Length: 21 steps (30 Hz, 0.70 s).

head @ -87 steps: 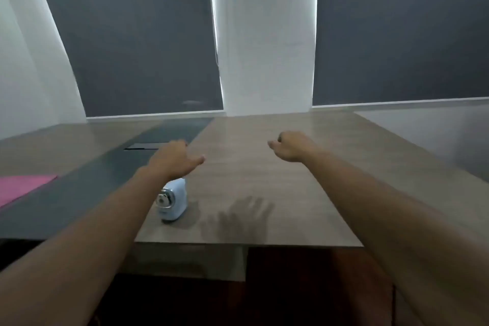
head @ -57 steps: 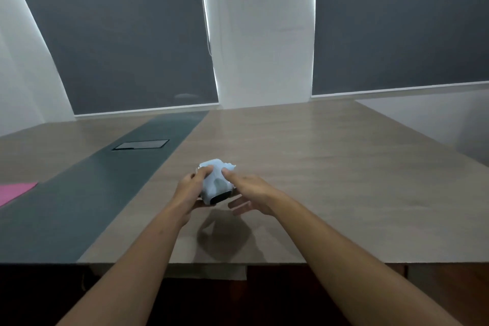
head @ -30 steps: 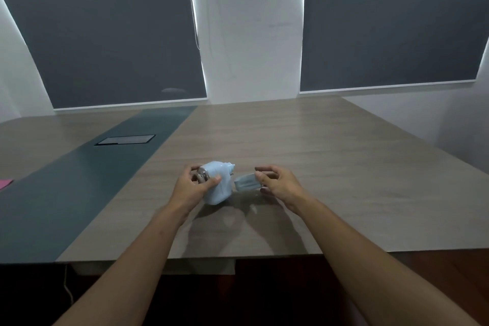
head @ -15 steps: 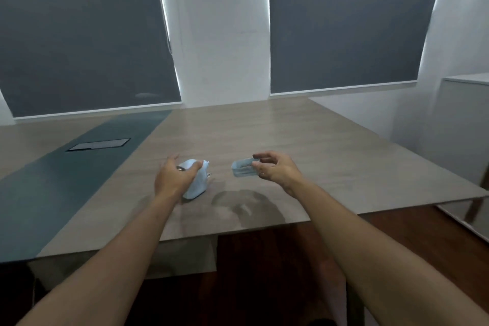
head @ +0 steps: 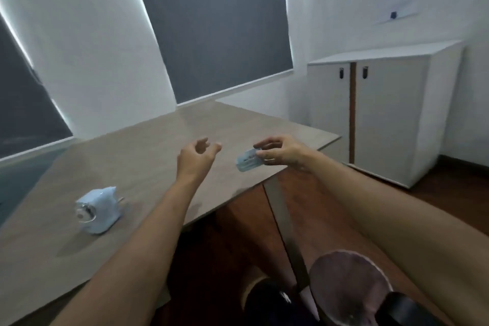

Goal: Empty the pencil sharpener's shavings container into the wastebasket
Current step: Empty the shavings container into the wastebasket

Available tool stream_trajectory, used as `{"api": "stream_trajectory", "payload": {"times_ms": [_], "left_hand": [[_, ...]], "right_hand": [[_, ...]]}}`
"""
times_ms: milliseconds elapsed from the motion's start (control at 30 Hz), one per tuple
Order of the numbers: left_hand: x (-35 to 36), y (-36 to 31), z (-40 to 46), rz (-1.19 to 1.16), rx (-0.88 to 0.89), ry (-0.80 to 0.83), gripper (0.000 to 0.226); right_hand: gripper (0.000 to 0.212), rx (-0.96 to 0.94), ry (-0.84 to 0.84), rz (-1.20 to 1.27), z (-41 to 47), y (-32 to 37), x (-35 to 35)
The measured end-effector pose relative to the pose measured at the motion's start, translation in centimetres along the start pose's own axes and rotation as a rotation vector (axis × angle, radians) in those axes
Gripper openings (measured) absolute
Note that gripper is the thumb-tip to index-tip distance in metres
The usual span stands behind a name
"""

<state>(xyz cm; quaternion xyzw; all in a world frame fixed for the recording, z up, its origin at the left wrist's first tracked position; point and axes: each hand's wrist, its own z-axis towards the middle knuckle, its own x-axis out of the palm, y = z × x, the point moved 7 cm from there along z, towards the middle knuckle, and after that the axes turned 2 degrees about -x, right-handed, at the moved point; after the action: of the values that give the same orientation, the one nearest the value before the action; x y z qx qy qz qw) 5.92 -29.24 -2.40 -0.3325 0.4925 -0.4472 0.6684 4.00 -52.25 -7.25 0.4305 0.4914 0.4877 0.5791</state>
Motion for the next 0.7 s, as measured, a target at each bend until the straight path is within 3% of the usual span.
{"api": "stream_trajectory", "payload": {"times_ms": [133,233,367,533,700], "left_hand": [[9.2,-1.8,-2.1,-0.102,0.052,0.290,0.044],[16.1,-1.3,-4.5,-0.159,0.014,0.500,0.049],[23.9,2.3,-7.7,-0.152,-0.051,0.672,0.042],[31.9,11.5,-11.5,-0.063,-0.197,0.775,0.052],[37.7,22.1,-15.2,0.134,-0.295,0.794,0.071]], "right_hand": [[0.021,0.074,-0.066,0.027,-5.1,-2.8,-6.7],[0.029,0.164,-0.123,0.014,-9.2,-6.5,-11.2],[0.035,0.301,-0.205,0.019,-13.3,-12.5,-15.3],[0.025,0.460,-0.234,0.041,-16.0,-23.0,-17.0],[0.034,0.608,-0.168,0.016,-17.6,-33.1,-15.9]]}}
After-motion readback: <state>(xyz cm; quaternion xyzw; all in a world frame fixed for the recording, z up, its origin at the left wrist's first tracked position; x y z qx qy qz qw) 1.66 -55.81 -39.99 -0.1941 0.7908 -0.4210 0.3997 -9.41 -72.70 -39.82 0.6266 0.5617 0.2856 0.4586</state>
